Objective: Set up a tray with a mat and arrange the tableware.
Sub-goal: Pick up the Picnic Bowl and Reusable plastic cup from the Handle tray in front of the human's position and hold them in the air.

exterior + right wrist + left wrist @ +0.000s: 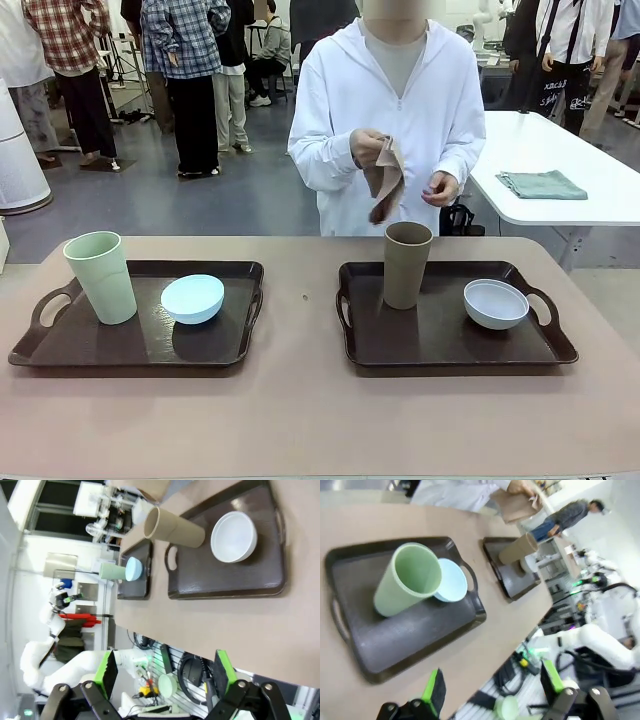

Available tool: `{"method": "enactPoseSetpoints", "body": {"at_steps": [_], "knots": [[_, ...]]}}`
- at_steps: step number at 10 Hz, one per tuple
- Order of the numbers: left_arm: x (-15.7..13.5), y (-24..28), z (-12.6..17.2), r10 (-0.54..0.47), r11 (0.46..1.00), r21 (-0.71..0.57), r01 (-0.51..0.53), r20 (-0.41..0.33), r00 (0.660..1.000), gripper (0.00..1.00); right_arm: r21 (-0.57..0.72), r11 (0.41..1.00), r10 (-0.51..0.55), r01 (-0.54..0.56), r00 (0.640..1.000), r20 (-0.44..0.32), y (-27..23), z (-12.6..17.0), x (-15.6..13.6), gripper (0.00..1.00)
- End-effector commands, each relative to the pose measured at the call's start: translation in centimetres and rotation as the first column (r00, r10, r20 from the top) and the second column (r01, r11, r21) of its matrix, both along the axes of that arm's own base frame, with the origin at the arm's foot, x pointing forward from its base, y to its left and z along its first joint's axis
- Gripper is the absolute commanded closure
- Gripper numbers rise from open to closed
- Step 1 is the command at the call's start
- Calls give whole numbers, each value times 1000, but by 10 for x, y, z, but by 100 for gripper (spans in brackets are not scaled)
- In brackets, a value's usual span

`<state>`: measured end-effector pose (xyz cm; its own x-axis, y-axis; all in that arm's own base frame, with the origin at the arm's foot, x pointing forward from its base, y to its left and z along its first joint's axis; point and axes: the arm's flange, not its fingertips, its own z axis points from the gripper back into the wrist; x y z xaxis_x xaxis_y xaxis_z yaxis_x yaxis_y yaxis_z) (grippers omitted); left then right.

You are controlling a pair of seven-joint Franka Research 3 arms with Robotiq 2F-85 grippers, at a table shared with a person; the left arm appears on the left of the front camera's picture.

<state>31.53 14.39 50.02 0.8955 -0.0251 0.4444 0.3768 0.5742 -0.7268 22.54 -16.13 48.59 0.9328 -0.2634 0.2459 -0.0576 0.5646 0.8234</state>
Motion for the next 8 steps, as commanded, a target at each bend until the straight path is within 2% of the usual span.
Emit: {"method": "enactPoseSetpoints", "body": {"at_steps": [1, 3, 5, 6, 8], "knots": [[23, -34, 31, -74, 985, 165, 48, 154, 985, 0, -112, 994, -12, 4, 998, -69, 17, 20, 30, 0], [48, -81, 53, -196, 937, 329, 115, 226, 954, 0, -213, 977, -28, -3, 989, -145, 34, 24, 55, 0], [72, -136, 66, -309, 870, 470, 149, 283, 908, 0, -330, 944, -62, -3, 981, -185, 62, 18, 74, 0], [81, -162, 67, -367, 840, 509, 187, 281, 887, 0, -393, 919, -81, -3, 977, -197, 76, 13, 81, 0], [93, -218, 66, -497, 771, 583, 254, 303, 813, 0, -463, 886, -91, -13, 975, -203, 100, 4, 88, 0]]}}
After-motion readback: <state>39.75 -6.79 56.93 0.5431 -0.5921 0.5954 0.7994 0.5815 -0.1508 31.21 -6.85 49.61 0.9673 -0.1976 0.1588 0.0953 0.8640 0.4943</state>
